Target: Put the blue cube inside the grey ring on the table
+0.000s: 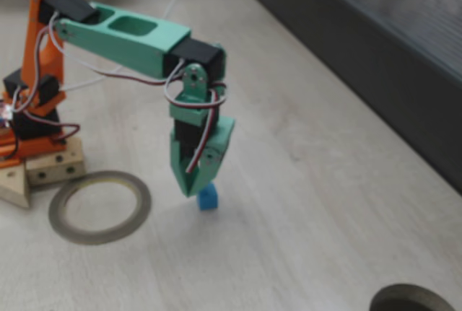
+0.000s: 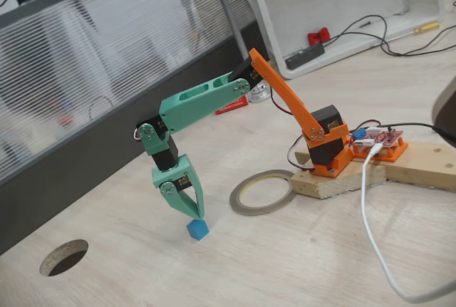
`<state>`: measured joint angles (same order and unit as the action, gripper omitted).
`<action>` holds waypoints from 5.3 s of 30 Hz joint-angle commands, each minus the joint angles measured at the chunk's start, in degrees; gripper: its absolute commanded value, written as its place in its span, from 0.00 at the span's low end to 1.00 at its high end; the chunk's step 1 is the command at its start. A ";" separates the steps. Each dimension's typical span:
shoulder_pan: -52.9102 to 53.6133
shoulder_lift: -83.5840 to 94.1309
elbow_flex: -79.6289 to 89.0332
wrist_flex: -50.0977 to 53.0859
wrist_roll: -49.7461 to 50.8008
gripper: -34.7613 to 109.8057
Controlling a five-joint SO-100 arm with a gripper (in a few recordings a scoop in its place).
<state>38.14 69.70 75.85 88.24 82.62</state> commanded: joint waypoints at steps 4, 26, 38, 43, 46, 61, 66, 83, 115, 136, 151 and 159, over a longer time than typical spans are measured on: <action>0.62 1.49 -0.26 1.41 0.44 0.24; 0.53 1.67 -0.26 1.58 0.44 0.25; 0.79 1.76 -0.97 11.34 0.35 0.46; 0.62 1.67 -0.97 12.48 0.35 0.56; 0.62 1.67 -0.97 12.48 0.35 0.60; 0.62 0.70 -1.14 11.60 0.35 0.64; 0.62 0.62 -1.14 11.51 0.35 0.64; 0.62 0.44 -1.05 7.82 0.35 0.64; 1.05 0.44 4.92 2.29 0.79 0.64; 0.70 0.44 4.92 2.20 0.88 0.48; 0.70 -2.72 4.66 2.11 0.97 0.48; 0.62 -6.33 4.22 2.11 0.97 0.48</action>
<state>38.06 63.11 79.89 90.44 82.35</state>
